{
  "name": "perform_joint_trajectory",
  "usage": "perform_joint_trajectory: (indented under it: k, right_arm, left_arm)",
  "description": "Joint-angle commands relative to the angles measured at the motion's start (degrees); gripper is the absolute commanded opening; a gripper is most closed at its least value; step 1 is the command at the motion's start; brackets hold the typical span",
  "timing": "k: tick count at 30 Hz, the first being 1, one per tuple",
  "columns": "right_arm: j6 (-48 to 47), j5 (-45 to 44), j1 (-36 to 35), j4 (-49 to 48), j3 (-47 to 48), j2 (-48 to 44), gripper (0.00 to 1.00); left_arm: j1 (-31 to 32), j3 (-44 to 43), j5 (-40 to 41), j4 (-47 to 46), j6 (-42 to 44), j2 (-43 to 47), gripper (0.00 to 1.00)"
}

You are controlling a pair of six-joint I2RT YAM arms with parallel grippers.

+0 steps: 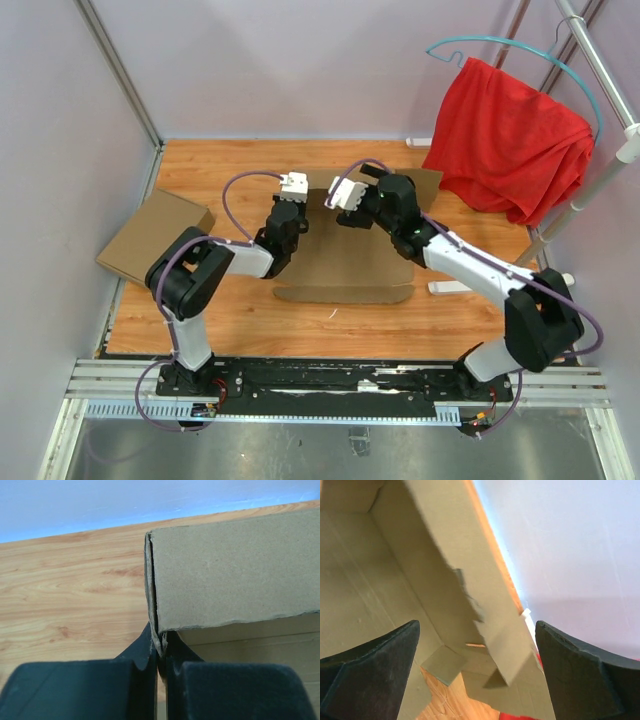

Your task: Fold the paper box

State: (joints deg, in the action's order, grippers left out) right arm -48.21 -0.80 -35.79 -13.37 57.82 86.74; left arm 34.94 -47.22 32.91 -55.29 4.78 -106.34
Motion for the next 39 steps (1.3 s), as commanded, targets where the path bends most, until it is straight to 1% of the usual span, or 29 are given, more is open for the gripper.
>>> perform_joint_trajectory:
  k: [1,4,7,10,12,14,15,18,19,21,22,24,28,31,33,35,37,39]
  right_arm:
    - [13.4,-4.8,0.5,1.3,2.9,-6.0,0.98]
    - [27.9,-2.9,5.9,11.0,9.5,-6.0,0.98]
    - [40.9,2.9,13.0,19.8,16.3,-3.6,0.98]
    - [49.1,7.3,18.2,19.9,16.7,-3.0,0.98]
    - [53.1,7.8,21.4,16.4,14.5,-3.1,0.98]
    - [55.1,9.4,23.6,14.3,13.4,-2.4,0.99]
    - [55.4,10.7,24.5,13.9,13.5,-1.6,0.98]
    - [56.6,13.1,26.6,15.5,15.9,2.3,0.79]
    - [57.2,13.9,27.2,15.6,16.5,3.6,0.7]
    - [59.1,15.1,28.6,15.4,17.0,6.0,0.49]
    - [60.2,15.8,29.4,14.4,16.9,6.7,0.43]
    - [61.6,16.7,30.5,13.3,17.2,8.1,0.36]
    - [61.2,17.1,31.1,13.5,19.9,11.4,0.35]
    - [60.1,18.4,31.4,14.4,22.1,14.7,0.36]
    - [59.4,23.2,31.5,12.2,21.8,16.5,0.38]
    - [59.2,30.9,31.5,7.3,20.0,17.8,0.41]
    - [59.9,38.2,31.5,1.8,17.6,19.2,0.42]
    - [60.2,43.0,31.5,-0.7,16.3,20.2,0.41]
  left_arm:
    - [0.4,1.2,2.9,10.2,2.7,4.1,0.0]
    - [0.5,1.2,3.8,17.0,1.0,7.6,0.0]
    - [0.5,2.0,5.5,23.7,-1.9,10.5,0.0]
    - [0.5,3.4,7.6,28.8,-6.3,13.6,0.0]
    - [0.6,4.3,9.1,31.5,-8.4,15.7,0.0]
    - [0.6,5.7,10.1,32.6,-9.7,17.7,0.0]
    - [0.6,6.4,10.5,32.7,-10.2,18.6,0.0]
    - [0.6,8.5,11.4,32.7,-10.5,20.5,0.0]
    - [0.7,9.4,12.0,32.6,-10.7,21.0,0.0]
    - [0.7,10.8,13.0,32.3,-11.0,22.4,0.0]
    - [0.7,11.4,13.3,32.3,-11.2,23.6,0.0]
    - [0.7,12.6,13.9,31.9,-11.1,25.4,0.0]
    - [0.7,13.6,14.5,32.0,-10.7,27.8,0.0]
    - [0.7,13.9,14.4,32.4,-10.6,28.6,0.0]
    - [0.7,14.4,13.9,32.1,-10.7,29.0,0.0]
    - [0.7,14.5,13.5,31.8,-10.9,29.0,0.0]
    - [0.7,14.6,13.3,31.7,-11.0,28.8,0.0]
    - [0.7,14.6,13.3,31.6,-11.1,28.5,0.0]
